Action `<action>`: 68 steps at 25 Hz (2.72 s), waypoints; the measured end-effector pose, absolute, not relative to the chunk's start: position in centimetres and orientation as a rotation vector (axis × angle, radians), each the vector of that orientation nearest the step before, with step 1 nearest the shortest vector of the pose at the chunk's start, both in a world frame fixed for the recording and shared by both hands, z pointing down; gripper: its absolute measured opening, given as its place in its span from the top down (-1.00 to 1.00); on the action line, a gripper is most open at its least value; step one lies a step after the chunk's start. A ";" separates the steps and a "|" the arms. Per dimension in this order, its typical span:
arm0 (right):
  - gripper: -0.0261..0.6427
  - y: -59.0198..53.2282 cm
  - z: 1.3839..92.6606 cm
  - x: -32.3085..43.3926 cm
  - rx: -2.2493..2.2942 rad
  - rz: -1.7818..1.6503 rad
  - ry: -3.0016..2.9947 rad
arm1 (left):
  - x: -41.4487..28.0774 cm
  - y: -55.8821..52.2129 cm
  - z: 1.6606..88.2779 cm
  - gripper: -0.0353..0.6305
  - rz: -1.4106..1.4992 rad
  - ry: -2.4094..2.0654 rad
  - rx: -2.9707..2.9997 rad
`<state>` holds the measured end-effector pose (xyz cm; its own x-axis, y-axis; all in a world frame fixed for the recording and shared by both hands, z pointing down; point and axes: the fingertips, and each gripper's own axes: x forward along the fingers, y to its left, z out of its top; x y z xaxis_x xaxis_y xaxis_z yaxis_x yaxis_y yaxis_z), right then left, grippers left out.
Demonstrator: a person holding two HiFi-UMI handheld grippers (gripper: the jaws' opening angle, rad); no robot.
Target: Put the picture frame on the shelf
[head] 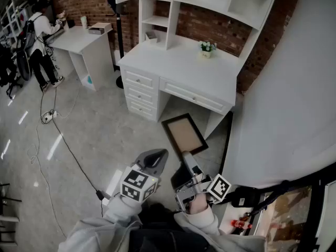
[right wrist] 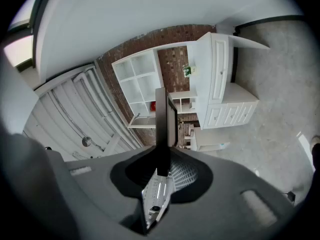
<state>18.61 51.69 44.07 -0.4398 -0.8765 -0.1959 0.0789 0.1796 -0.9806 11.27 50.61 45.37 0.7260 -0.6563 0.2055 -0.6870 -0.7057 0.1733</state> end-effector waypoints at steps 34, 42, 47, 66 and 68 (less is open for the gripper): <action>0.72 27.7 41.7 13.9 -0.744 -1.431 1.666 | 8.0 26.6 43.9 0.88 0.149 -1.125 2.684; 0.72 22.1 42.4 11.5 -0.737 -1.456 1.657 | 5.2 21.2 44.4 0.88 0.127 -1.142 2.665; 0.72 19.2 42.3 10.1 -0.735 -1.466 1.655 | 3.7 18.1 44.4 0.88 0.121 -1.154 2.656; 0.72 11.8 42.7 7.3 -0.704 -1.420 1.633 | 1.2 12.3 45.9 0.88 0.134 -1.102 2.677; 0.72 11.8 43.0 7.6 -0.716 -1.413 1.624 | 1.0 12.5 46.1 0.88 0.136 -1.102 2.673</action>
